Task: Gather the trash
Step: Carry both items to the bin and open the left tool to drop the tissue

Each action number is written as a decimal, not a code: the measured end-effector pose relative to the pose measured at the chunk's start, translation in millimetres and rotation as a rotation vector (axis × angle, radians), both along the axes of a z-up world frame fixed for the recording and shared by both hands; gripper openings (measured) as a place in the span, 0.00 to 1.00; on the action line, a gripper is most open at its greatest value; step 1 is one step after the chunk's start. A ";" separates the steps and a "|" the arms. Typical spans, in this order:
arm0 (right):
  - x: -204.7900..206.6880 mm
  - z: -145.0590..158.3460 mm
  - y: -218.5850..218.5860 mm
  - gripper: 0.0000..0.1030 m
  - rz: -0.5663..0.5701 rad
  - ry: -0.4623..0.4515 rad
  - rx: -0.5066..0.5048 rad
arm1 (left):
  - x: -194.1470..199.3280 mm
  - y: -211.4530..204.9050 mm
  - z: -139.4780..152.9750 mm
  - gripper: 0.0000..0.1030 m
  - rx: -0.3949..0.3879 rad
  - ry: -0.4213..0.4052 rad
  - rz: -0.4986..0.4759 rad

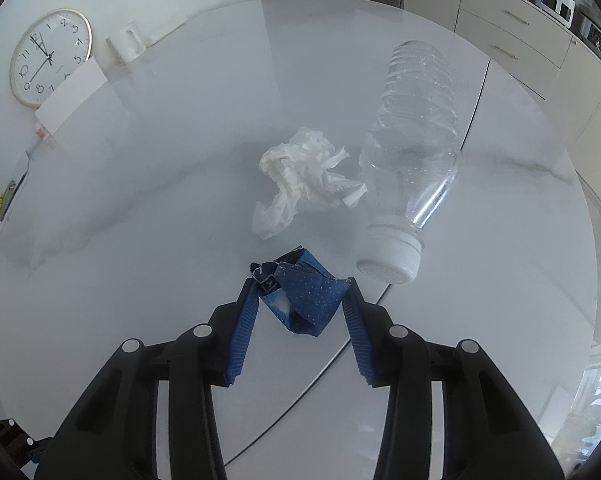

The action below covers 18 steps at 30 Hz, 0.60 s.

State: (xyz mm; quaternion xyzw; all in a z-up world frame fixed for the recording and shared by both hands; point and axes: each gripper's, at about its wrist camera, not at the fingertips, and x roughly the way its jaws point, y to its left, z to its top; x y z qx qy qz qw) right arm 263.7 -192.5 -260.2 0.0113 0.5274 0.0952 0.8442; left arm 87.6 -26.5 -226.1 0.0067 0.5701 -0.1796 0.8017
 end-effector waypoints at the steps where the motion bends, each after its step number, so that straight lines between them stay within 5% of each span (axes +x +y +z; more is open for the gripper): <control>1: -5.7 6.5 -4.6 0.43 0.003 -0.005 0.013 | -0.8 -2.6 1.5 0.33 -0.001 -0.004 -0.005; 10: -95.5 65.3 -75.2 0.43 0.030 -0.035 0.045 | -28.3 -40.8 29.6 0.33 -0.041 -0.024 -0.117; 18: -215.4 61.2 -177.1 0.43 -0.065 0.057 0.041 | -79.7 -138.7 39.5 0.33 -0.050 0.009 -0.325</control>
